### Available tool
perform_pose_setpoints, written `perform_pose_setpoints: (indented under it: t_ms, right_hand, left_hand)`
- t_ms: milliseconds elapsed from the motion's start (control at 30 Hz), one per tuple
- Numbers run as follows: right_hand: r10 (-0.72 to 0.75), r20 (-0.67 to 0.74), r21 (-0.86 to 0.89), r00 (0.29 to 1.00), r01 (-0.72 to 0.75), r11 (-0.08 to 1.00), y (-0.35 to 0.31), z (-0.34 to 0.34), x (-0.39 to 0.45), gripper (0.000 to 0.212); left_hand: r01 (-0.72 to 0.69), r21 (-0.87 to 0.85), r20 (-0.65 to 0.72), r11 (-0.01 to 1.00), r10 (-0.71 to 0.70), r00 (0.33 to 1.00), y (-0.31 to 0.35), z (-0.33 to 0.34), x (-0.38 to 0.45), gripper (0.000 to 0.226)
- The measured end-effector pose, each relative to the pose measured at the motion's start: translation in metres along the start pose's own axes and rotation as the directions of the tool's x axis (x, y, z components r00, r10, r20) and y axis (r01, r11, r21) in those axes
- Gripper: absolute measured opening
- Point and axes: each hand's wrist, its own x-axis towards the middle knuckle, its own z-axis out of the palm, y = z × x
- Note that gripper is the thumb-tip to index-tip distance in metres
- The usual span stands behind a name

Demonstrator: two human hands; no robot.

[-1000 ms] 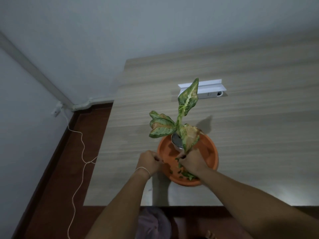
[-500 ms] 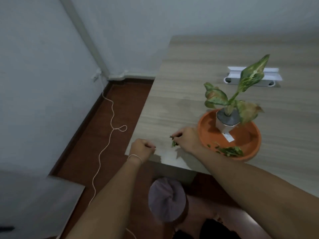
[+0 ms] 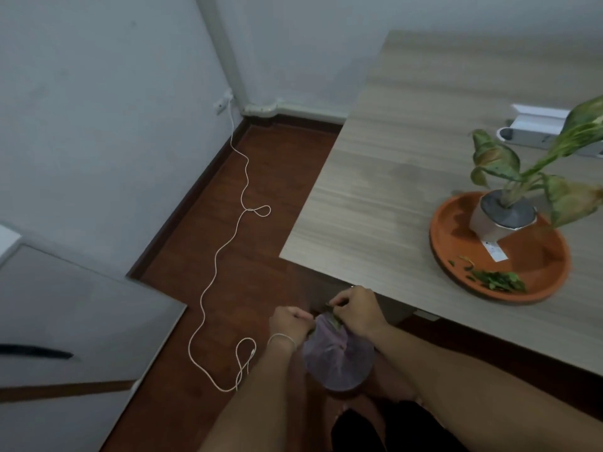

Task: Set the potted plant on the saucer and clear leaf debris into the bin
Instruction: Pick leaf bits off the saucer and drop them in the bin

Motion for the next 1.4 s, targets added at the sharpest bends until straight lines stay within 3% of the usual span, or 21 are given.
perform_pose_setpoints:
  t_ms: [100, 300, 567, 767, 867, 967, 1100, 1267, 1400]
  right_hand:
    - [-0.006, 0.0, -0.009, 1.0, 0.006, 1.0, 0.003, -0.001, 0.007, 0.019]
    - [0.019, 0.027, -0.016, 0.999, -0.018, 1.0, 0.021, 0.003, 0.013, 0.02]
    - [0.054, 0.059, -0.019, 0.997, -0.053, 0.998, 0.038, 0.011, 0.019, 0.014]
    - [0.062, 0.166, -0.055, 0.984, -0.053, 0.997, 0.043, 0.013, 0.019, 0.023]
    - [0.06, 0.182, -0.039, 0.981, -0.053, 0.998, 0.046, 0.014, 0.019, 0.04]
    - [0.028, 0.185, -0.015, 0.982, -0.026, 1.0, 0.043, 0.01, 0.015, 0.021]
    - [-0.045, 0.145, 0.044, 0.988, 0.039, 0.998, 0.039, -0.015, 0.014, 0.026]
    - [-0.058, -0.042, 0.149, 0.997, 0.064, 0.987, 0.048, -0.082, 0.013, 0.017]
    - [-0.055, -0.186, 0.181, 0.981, 0.09, 0.979, 0.073, -0.151, 0.004, 0.01]
  left_hand:
    - [0.004, -0.01, -0.024, 1.0, -0.005, 1.0, 0.002, 0.011, 0.004, 0.016]
    - [0.016, -0.071, -0.058, 0.997, -0.02, 0.998, -0.001, 0.024, 0.01, 0.006]
    - [0.001, -0.02, -0.07, 1.0, -0.002, 0.998, -0.015, 0.033, 0.02, 0.023]
    - [-0.024, 0.038, -0.034, 0.999, 0.025, 0.999, -0.016, 0.035, 0.021, 0.026]
    - [-0.057, 0.061, -0.042, 0.997, 0.059, 0.997, -0.012, 0.033, 0.021, 0.027]
    - [-0.086, 0.036, -0.096, 0.996, 0.089, 0.991, -0.002, 0.028, 0.019, 0.023]
    - [-0.145, -0.092, -0.109, 0.985, 0.135, 0.985, 0.027, 0.023, 0.021, 0.018]
    - [-0.341, -0.013, -0.114, 0.94, 0.337, 0.934, 0.099, 0.037, 0.014, 0.017]
    - [-0.493, 0.034, 0.048, 0.869, 0.491, 0.87, 0.166, 0.073, 0.005, 0.019]
